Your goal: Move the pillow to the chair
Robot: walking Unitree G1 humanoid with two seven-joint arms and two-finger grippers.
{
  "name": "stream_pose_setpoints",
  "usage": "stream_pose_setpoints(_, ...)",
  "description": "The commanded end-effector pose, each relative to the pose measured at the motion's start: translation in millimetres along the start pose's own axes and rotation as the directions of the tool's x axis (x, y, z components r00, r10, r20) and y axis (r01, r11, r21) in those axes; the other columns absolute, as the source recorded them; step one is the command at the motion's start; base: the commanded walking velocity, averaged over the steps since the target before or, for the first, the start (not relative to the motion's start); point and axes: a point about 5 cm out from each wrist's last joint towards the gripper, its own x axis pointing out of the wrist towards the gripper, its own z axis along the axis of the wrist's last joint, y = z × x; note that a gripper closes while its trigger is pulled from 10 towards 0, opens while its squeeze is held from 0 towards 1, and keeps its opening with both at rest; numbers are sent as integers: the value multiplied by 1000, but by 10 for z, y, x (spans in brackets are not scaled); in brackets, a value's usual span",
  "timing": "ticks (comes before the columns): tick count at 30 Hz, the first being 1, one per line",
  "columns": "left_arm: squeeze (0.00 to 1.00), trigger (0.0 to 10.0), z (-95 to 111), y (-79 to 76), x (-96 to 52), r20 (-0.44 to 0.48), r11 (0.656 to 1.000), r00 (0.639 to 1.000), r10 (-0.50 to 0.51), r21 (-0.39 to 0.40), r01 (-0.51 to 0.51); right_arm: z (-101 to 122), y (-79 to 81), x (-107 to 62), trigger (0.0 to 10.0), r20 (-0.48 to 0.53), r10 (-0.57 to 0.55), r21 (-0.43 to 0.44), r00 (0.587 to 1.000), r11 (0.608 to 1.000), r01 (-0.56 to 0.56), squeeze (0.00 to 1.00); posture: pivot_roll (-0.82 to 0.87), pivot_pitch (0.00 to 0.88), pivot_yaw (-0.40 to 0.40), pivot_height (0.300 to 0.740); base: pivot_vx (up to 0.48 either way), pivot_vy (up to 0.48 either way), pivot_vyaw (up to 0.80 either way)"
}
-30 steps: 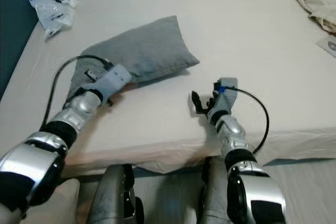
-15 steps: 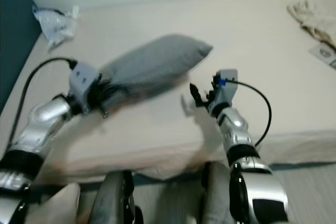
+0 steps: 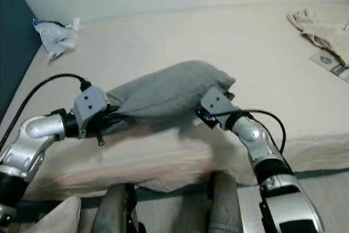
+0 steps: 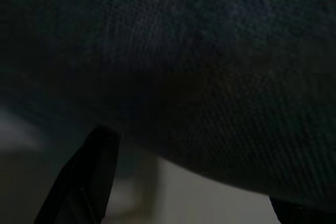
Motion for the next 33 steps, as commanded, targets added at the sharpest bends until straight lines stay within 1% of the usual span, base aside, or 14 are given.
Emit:
stream_pose_setpoints(1,0,0,71,1,13,12,999,1000,-23,41,22,95,52,-2,10000,67,60,-74,996,996,-55,1000,57,153,15,575,0,0,0)
stream_pose_setpoints(3,0,0,75,10,16,8,999,1000,-23,48,23,87,38,-40,10000,68,68,-109,995,992,-60,1000,56,154,16,575,0,0,0)
stream_pose_setpoints(6,0,0,78,9,44,5,998,1000,-31,53,31,179,-116,-207,10000,152,25,-341,988,940,29,1000,48,158,18,575,0,0,0)
stream_pose_setpoints(8,0,0,74,-7,59,3,998,999,-36,52,36,245,-190,-285,10000,215,-11,-414,977,905,101,1000,45,158,19,575,0,0,0)
stream_pose_setpoints(17,0,0,62,-46,73,-7,998,999,-53,45,54,170,-366,-378,10000,180,-193,-465,965,847,256,1000,46,148,21,575,0,0,0)
stream_pose_setpoints(21,0,0,52,-53,81,-18,997,998,-66,47,67,30,-405,-387,10000,113,-279,-471,954,830,299,1000,49,143,22,575,0,0,0)
stream_pose_setpoints(23,0,0,45,-55,80,-25,996,997,-75,51,76,16,-452,-389,10000,124,-343,-431,931,827,362,604,48,142,26,575,0,0,0)
stream_pose_setpoints(25,0,0,43,-55,80,-28,995,997,-79,51,80,12,-472,-386,10000,128,-369,-395,921,833,388,573,48,142,28,575,0,0,0)
stream_pose_setpoints(26,0,0,42,-53,81,-29,995,996,-81,51,82,8,-480,-377,10000,127,-383,-337,915,851,403,498,47,141,33,575,0,0,0)
stream_pose_setpoints(28,0,0,43,-49,86,-28,995,996,-88,48,90,-5,-471,-328,10000,116,-387,-183,915,897,403,98,48,144,46,575,0,0,0)
stream_pose_setpoints(29,0,0,43,-49,91,-29,994,995,-94,47,95,4,-452,-291,10000,120,-364,-111,924,920,377,110,48,144,46,575,0,0,0)
stream_pose_setpoints(30,0,0,43,-50,96,-31,994,995,-100,49,101,24,-441,-260,10000,130,-349,-64,928,931,359,204,48,144,46,575,0,0,0)
stream_pose_setpoints(32,0,0,43,-50,96,-31,994,995,-100,49,101,24,-441,-260,10000,130,-349,-64,928,931,359,204,48,144,46,575,0,0,0)
stream_pose_setpoints(33,0,0,48,-47,110,-33,993,994,-108,54,109,86,-435,-164,10000,145,-313,21,939,950,313,1000,52,145,48,575,0,0,0)
